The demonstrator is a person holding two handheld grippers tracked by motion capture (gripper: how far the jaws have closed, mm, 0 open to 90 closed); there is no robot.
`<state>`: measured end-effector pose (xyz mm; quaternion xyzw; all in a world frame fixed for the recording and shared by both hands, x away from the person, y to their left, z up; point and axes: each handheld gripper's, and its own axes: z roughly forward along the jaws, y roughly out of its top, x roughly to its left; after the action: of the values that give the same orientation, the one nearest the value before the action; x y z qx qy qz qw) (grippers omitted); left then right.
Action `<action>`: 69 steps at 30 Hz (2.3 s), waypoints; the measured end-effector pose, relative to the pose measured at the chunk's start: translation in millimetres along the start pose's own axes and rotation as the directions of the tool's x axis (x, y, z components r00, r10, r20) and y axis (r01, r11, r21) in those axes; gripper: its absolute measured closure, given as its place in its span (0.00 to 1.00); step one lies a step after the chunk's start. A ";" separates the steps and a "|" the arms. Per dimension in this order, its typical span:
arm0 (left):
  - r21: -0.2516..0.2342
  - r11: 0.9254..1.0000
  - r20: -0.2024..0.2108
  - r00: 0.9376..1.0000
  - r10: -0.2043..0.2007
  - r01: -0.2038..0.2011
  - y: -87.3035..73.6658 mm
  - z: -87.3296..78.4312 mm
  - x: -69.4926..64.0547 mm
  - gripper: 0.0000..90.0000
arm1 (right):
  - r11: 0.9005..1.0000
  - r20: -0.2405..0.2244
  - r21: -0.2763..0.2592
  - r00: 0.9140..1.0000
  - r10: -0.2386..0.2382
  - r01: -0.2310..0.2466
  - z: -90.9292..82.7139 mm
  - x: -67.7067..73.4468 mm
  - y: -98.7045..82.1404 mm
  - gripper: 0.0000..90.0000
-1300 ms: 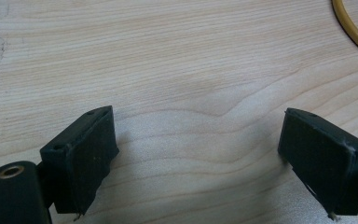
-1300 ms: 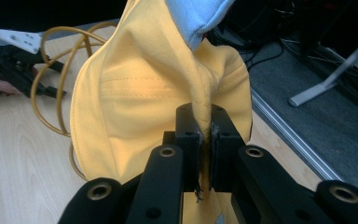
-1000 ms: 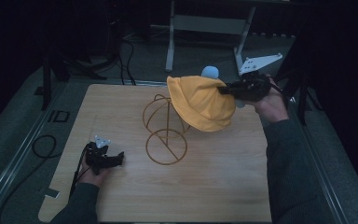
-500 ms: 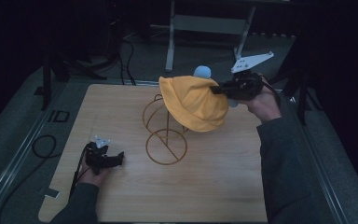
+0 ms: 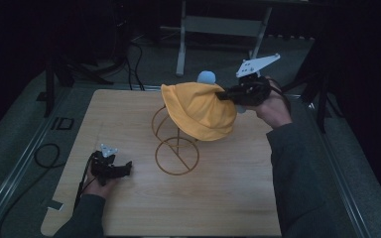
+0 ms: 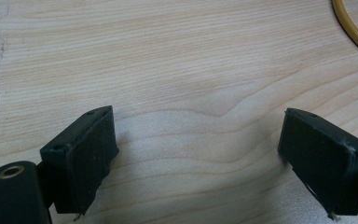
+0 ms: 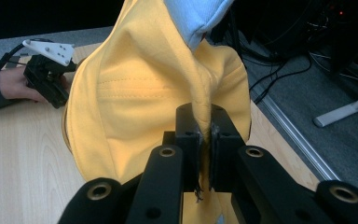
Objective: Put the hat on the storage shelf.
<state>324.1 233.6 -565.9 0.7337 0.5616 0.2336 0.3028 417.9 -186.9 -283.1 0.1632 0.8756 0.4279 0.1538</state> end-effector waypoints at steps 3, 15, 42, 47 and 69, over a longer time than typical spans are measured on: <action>-0.001 1.000 -0.001 1.000 -0.002 0.002 0.0 0.1 -0.1 0.13 | 1.000 0.000 -0.002 1.000 -0.006 0.006 1.9 0.9 1.9 0.94; -0.002 1.000 0.000 1.000 -0.002 0.002 0.0 0.1 -0.1 0.13 | 0.999 -0.038 0.015 0.998 -0.042 0.043 19.2 12.1 18.7 0.94; -0.003 1.000 -0.001 1.000 -0.001 0.001 0.0 0.2 -0.1 0.13 | 0.986 -0.064 0.077 0.988 -0.142 0.147 64.4 47.3 61.1 0.89; -0.003 1.000 -0.001 1.000 0.000 0.000 0.0 0.2 0.0 0.13 | 0.984 -0.070 0.085 0.986 -0.154 0.160 70.7 52.5 65.0 0.88; -0.004 1.000 -0.001 1.000 0.000 0.000 -0.1 0.3 0.0 0.13 | 0.978 -0.078 0.085 0.980 -0.182 0.188 67.1 61.4 77.3 0.83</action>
<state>324.2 233.6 -566.2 0.7331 0.5612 0.2353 0.3038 402.1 -69.5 -268.6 0.0727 0.9105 0.3766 0.1546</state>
